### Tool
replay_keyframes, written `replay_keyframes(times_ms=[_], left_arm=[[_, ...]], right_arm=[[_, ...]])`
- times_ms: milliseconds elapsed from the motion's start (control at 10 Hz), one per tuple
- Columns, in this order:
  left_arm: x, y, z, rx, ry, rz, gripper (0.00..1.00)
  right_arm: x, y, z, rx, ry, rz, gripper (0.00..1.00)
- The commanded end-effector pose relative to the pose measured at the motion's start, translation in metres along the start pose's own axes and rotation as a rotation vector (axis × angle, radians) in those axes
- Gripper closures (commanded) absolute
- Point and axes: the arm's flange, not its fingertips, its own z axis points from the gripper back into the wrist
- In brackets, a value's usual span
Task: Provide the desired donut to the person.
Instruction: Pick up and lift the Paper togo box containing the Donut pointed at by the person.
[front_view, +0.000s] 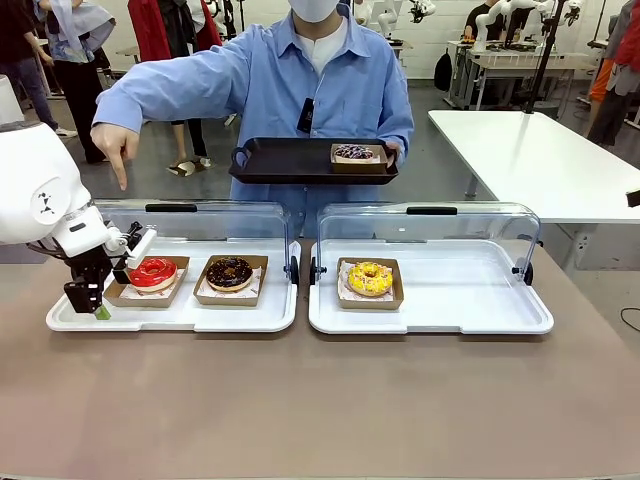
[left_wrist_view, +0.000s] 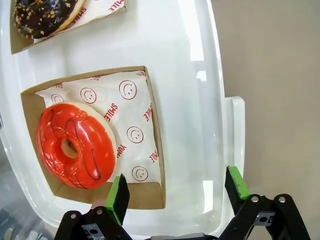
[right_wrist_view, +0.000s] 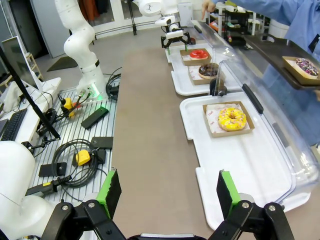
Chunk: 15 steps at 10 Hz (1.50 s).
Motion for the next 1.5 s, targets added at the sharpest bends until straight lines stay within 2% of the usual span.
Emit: replay_keyframes(times_ms=[0,100,200,300,400,600,700,800,1400], left_arm=[[-0.003,0.008,-0.006,0.001,0.029,0.017,0.00],[-0.005,0.008,-0.008,0.004,0.025,0.018,0.36],[-0.006,0.008,-0.009,0.002,0.021,0.012,0.58],[-0.007,0.008,-0.010,0.001,0.024,0.013,0.94],[-0.006,0.008,-0.010,0.000,0.023,0.013,1.00],[-0.008,0.007,-0.010,0.000,0.022,0.007,1.00],[-0.008,0.007,-0.009,0.000,0.022,0.006,0.93],[-0.008,0.007,-0.009,-0.001,0.021,0.008,1.00],[-0.002,-0.001,0.007,0.003,0.043,-0.008,1.00]], right_arm=[[-0.001,0.001,0.000,0.004,-0.009,0.007,0.00],[-0.001,0.001,0.000,0.004,-0.009,0.007,0.00],[-0.001,0.001,0.000,0.004,-0.009,0.007,0.00],[-0.001,0.001,0.000,0.004,-0.009,0.007,0.00],[-0.001,0.001,0.000,0.004,-0.009,0.007,0.00],[-0.001,0.001,0.000,0.004,-0.009,0.007,0.00],[-0.001,0.001,0.000,0.004,-0.009,0.007,0.00],[-0.001,0.001,0.000,0.004,-0.009,0.007,0.00],[-0.001,0.001,0.000,0.004,-0.009,0.007,0.00]])
